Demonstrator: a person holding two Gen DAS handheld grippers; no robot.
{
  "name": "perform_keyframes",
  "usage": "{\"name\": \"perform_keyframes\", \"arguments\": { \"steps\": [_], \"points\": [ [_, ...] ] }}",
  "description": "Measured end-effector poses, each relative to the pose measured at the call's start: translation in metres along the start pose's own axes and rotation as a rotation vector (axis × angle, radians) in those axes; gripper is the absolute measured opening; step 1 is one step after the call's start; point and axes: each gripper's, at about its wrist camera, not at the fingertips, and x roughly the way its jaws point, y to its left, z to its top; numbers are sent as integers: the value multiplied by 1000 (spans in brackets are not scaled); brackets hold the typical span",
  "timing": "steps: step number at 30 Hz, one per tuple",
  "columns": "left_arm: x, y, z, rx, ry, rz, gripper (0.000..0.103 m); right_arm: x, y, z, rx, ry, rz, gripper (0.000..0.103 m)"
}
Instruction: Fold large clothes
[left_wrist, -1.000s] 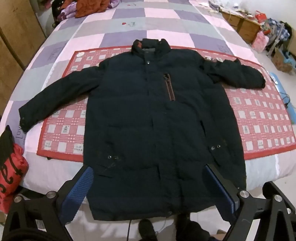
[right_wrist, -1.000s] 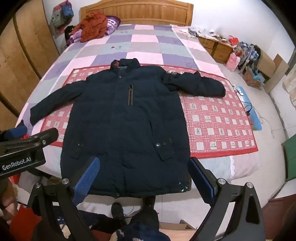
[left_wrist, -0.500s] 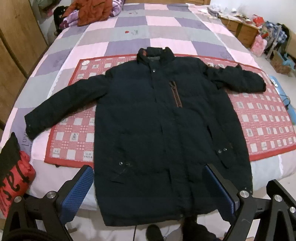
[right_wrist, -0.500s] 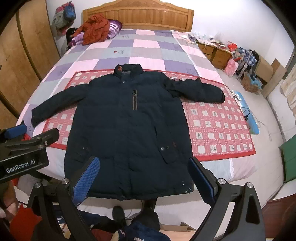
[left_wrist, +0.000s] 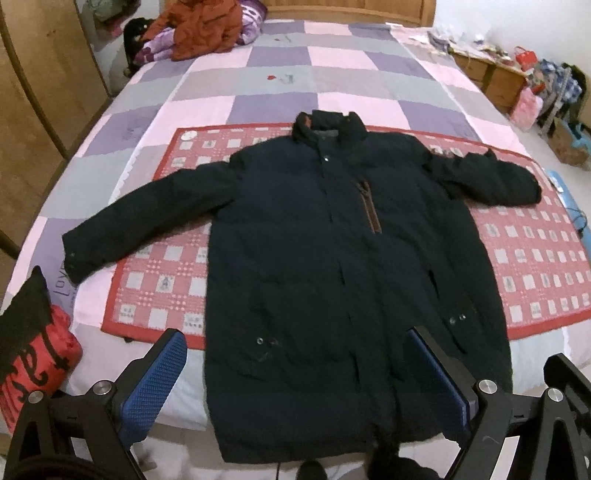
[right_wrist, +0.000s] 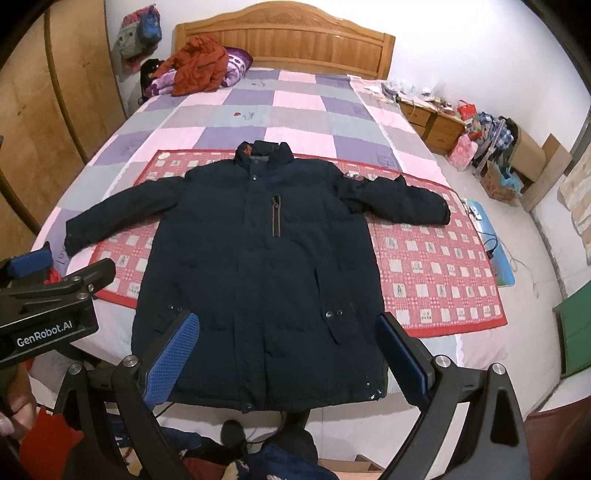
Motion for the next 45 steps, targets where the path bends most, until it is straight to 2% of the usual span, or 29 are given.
{"name": "perform_keyframes", "arguments": {
  "steps": [9, 24, 39, 45],
  "points": [
    [12, -5, 3, -18, 20, 26, 98, 13, -2, 9, -10, 18, 24, 97],
    [36, -39, 20, -22, 77, 36, 98, 52, -49, 20, 7, 84, 50, 97],
    [49, -60, 25, -6, 98, 40, 98, 69, -79, 19, 44, 114, 50, 97],
    [66, -78, 41, 8, 72, 45, 98, 87, -105, 24, 66, 120, 42, 97]
  ]
}}
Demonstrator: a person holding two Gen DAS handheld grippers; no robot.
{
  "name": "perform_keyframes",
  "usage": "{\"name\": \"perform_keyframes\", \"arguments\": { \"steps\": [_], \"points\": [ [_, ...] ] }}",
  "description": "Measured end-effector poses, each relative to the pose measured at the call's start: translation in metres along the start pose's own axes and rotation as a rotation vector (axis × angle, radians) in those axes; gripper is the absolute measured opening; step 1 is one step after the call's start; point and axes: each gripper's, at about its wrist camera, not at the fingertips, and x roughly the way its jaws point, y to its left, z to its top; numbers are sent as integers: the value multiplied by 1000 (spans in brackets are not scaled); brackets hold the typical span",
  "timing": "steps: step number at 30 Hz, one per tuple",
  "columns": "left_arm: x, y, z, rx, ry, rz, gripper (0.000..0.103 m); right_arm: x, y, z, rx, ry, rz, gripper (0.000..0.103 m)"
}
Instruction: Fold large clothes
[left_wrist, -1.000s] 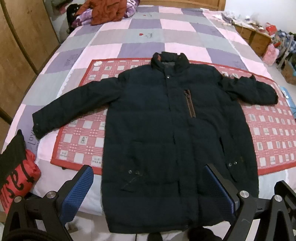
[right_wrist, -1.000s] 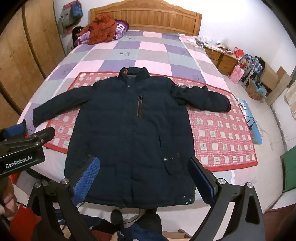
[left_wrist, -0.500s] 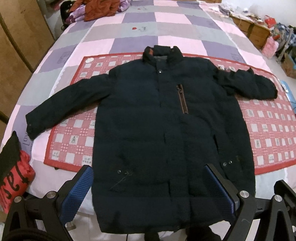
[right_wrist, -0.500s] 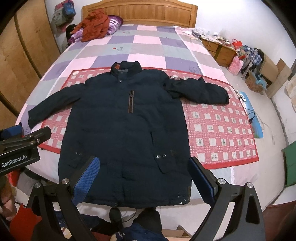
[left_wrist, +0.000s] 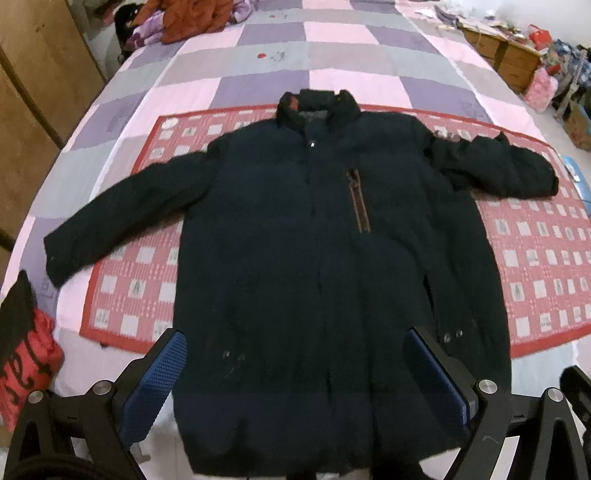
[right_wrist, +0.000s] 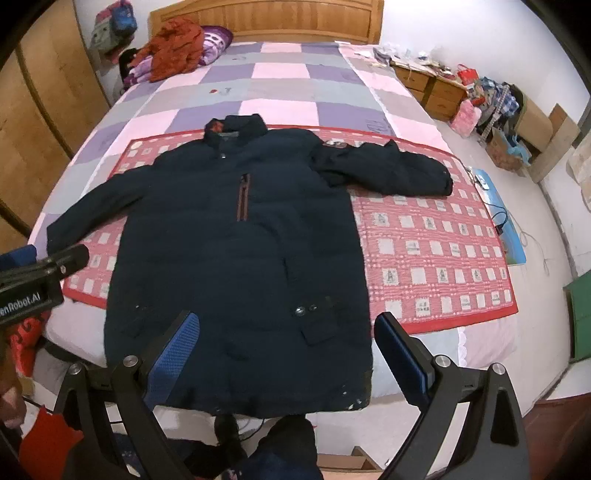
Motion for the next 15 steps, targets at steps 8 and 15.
{"name": "perform_keyframes", "arguments": {
  "steps": [8, 15],
  "points": [
    [44, -30, 38, -32, 6, 24, 98, 44, -54, 27, -5, 3, -26, 97],
    [105, -55, 55, -129, 61, 39, 98, 106, -93, 59, -39, 1, -24, 97]
  ]
}}
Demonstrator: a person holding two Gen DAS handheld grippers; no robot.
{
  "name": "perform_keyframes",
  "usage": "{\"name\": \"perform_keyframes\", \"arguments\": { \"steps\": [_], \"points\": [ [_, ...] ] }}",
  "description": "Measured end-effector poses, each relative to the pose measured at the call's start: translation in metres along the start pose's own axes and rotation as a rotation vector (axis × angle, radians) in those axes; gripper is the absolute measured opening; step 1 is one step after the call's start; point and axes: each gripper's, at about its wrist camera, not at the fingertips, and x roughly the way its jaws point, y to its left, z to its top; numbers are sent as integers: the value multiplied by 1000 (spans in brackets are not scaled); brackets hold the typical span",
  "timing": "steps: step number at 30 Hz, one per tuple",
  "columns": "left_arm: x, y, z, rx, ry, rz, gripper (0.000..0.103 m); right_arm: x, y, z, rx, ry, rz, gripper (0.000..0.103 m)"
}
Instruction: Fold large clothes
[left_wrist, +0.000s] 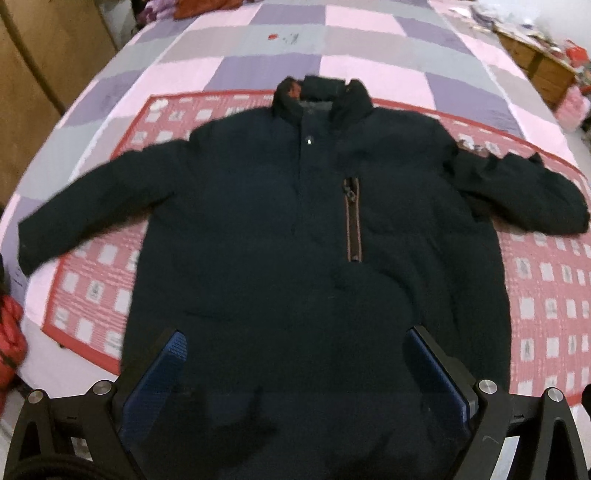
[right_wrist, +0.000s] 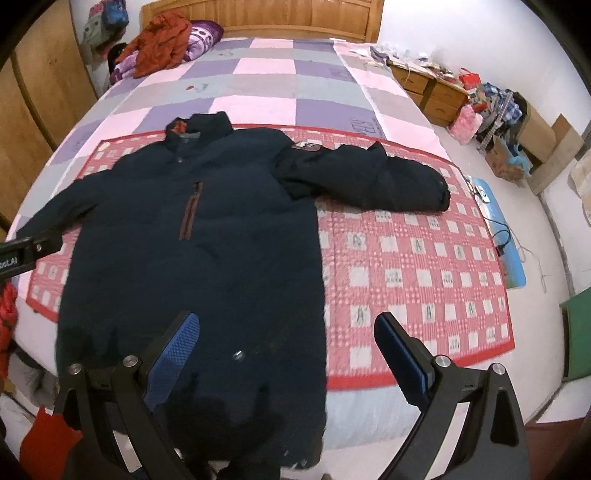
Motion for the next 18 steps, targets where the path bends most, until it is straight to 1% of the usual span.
{"name": "perform_keyframes", "arguments": {
  "steps": [4, 9, 11, 14, 18],
  "points": [
    [41, -20, 11, -29, 16, 11, 98, 48, -31, 18, 37, 20, -8, 97],
    [90, -37, 28, -46, -21, 74, 98, 118, -81, 42, 62, 16, -91, 97],
    [111, -36, 36, -66, -25, 97, 98, 146, -106, 51, 79, 12, -131, 97],
    [143, -32, 40, -92, -26, 145, 98, 185, -137, 66, 70, -4, -182, 97],
    [183, -23, 34, -121, 1, 197, 98, 233, -173, 87, 73, -6, -239, 97]
  ]
}}
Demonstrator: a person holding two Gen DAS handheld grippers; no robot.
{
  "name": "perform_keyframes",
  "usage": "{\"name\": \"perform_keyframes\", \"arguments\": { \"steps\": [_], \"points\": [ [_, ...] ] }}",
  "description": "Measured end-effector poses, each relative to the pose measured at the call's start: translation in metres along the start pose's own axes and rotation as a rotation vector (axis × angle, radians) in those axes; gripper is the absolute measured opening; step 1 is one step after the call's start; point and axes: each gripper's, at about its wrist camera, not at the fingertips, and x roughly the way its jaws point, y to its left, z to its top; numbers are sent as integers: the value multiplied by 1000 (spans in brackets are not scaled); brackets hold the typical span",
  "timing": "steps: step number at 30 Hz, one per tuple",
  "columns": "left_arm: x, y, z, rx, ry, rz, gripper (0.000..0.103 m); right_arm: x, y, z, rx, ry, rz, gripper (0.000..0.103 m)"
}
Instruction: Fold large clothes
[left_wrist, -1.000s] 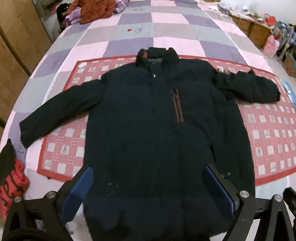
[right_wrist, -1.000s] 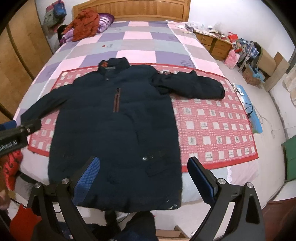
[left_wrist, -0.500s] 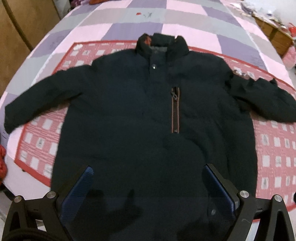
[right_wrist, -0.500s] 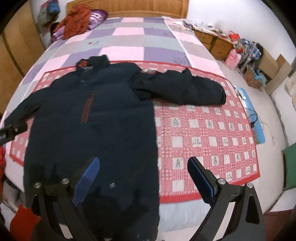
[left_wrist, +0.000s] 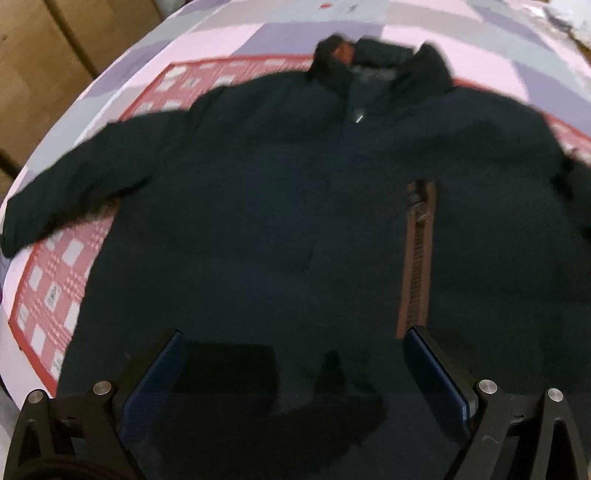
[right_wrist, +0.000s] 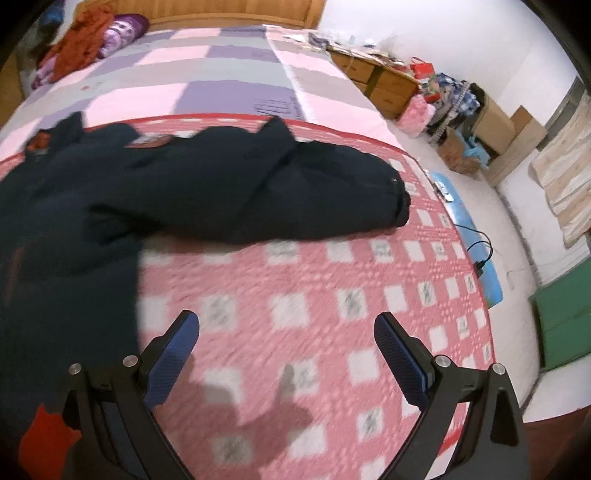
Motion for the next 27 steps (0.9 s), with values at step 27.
{"name": "perform_keyframes", "arguments": {
  "steps": [27],
  "points": [
    [99, 218, -32, -106, -56, 88, 102, 71, 98, 2, -201, -110, 105, 101]
  ]
}}
